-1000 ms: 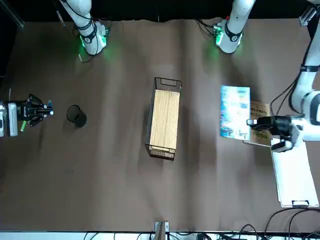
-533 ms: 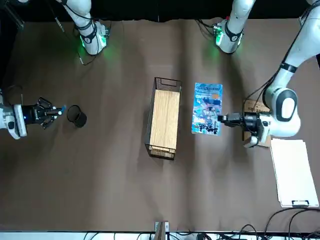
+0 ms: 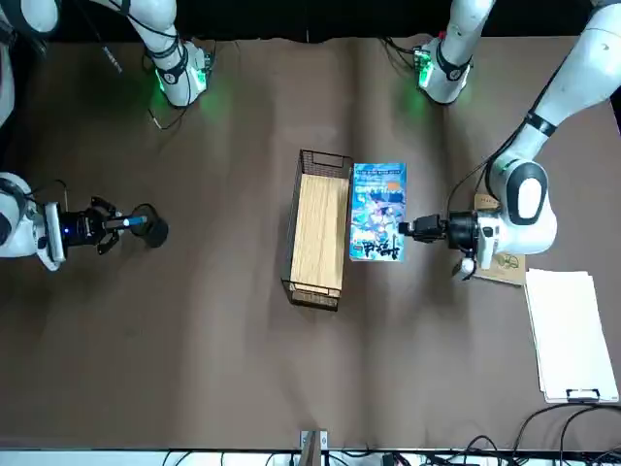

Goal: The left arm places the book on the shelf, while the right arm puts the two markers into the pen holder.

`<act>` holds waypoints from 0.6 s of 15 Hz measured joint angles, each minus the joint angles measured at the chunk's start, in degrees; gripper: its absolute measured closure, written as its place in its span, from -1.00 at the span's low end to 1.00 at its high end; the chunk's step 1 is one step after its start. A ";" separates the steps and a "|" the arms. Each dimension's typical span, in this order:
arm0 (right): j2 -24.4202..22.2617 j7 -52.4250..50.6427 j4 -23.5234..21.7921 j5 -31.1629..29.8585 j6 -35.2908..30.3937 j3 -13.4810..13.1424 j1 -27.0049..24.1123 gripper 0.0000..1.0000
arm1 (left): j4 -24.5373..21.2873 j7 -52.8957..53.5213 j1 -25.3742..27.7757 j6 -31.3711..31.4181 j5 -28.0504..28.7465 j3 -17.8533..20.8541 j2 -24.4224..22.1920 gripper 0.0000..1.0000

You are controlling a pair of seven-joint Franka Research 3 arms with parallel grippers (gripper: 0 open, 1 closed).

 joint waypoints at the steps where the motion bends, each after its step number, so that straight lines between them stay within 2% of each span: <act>1: 0.58 -0.43 0.00 0.05 -0.07 -0.02 -0.20 0.52 | -0.01 0.00 -1.01 0.66 -0.59 -0.02 0.00 0.59; 6: 1.14 -0.40 0.20 0.23 -0.79 0.00 -0.47 -0.46 | 0.00 0.00 -6.43 6.75 -3.53 -0.58 0.00 0.59; 8: 0.94 3.67 0.86 -0.06 -0.79 0.00 -0.47 -0.54 | 0.06 0.00 -7.76 7.70 -4.19 -0.61 -0.01 0.59; 9: -0.04 10.70 2.72 -2.53 -0.79 0.12 -0.43 -0.66 | 0.13 0.00 -8.37 8.58 -4.24 -0.63 -0.01 0.59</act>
